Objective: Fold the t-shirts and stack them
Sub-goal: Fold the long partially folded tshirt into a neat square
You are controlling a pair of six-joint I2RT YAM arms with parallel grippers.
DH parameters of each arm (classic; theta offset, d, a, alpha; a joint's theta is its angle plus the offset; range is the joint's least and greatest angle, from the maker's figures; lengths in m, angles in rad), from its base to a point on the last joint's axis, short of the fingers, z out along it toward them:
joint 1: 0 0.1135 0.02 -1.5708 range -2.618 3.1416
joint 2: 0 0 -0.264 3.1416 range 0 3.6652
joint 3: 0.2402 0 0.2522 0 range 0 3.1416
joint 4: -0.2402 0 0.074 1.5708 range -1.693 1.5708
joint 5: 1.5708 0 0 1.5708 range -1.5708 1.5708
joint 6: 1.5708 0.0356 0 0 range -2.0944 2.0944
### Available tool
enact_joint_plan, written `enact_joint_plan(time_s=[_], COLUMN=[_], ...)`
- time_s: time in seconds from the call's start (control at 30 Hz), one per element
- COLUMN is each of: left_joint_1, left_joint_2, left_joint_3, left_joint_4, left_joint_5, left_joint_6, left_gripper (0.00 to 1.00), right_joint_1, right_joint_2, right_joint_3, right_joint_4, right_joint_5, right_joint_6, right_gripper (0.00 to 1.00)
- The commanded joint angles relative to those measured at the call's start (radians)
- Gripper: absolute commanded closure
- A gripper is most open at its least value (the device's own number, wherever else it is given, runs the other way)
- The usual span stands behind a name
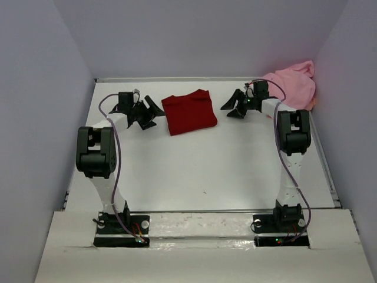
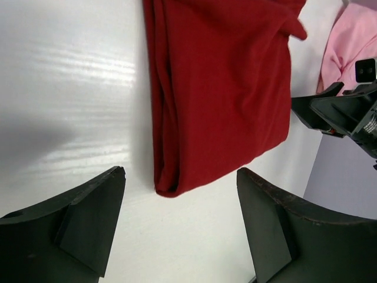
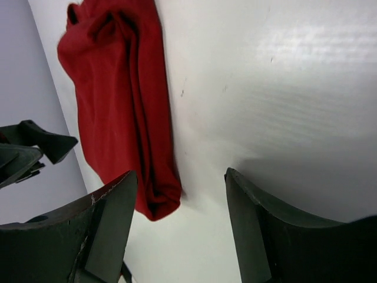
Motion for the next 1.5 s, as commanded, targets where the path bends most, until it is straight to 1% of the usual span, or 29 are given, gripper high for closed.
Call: enact_joint_plan(time_s=[0.0, 0.17, 0.3, 0.53, 0.8, 0.9, 1.0, 1.1, 1.23, 1.3, 1.43, 1.47], left_joint_1=[-0.027, -0.071, -0.097, -0.127, -0.128, -0.127, -0.128, -0.128, -0.128, -0.128, -0.128, -0.128], left_joint_2=[-0.058, -0.084, -0.072, -0.041, -0.021, -0.014, -0.003, 0.006, 0.020, 0.025, 0.035, 0.037], left_joint_3=[-0.081, -0.142, -0.150, -0.146, -0.138, -0.130, -0.124, -0.118, -0.107, -0.098, -0.087, -0.084], left_joint_4=[0.067, 0.059, 0.061, 0.072, 0.079, 0.079, 0.079, 0.081, 0.081, 0.081, 0.081, 0.081], left_joint_5=[0.042, 0.009, -0.003, -0.014, -0.018, -0.020, -0.020, -0.020, -0.023, -0.024, -0.024, -0.023], left_joint_6=[-0.055, -0.081, -0.091, -0.091, -0.100, -0.101, -0.101, -0.101, -0.098, -0.095, -0.091, -0.089], left_gripper=[0.14, 0.15, 0.15, 0.15, 0.16, 0.18, 0.21, 0.24, 0.25, 0.25, 0.27, 0.29], right_joint_1=[0.025, 0.034, 0.034, 0.052, 0.103, 0.112, 0.112, 0.112, 0.112, 0.112, 0.112, 0.112], right_joint_2=[-0.092, -0.135, -0.159, -0.173, -0.162, -0.155, -0.141, -0.138, -0.129, -0.124, -0.119, -0.116], right_joint_3=[-0.072, -0.153, -0.195, -0.219, -0.206, -0.193, -0.181, -0.167, -0.144, -0.137, -0.129, -0.126], right_joint_4=[0.054, 0.034, 0.028, 0.025, -0.003, -0.008, -0.011, -0.011, -0.023, -0.024, -0.032, -0.035], right_joint_5=[-0.077, -0.060, -0.055, -0.051, -0.025, -0.023, -0.026, -0.020, -0.016, -0.016, -0.013, -0.011], right_joint_6=[0.019, -0.013, -0.022, -0.025, -0.032, -0.032, -0.030, -0.032, -0.035, -0.039, -0.041, -0.044], right_gripper=[0.33, 0.33, 0.33, 0.33, 0.33, 0.35, 0.42, 0.46, 0.49, 0.54, 0.53, 0.54])
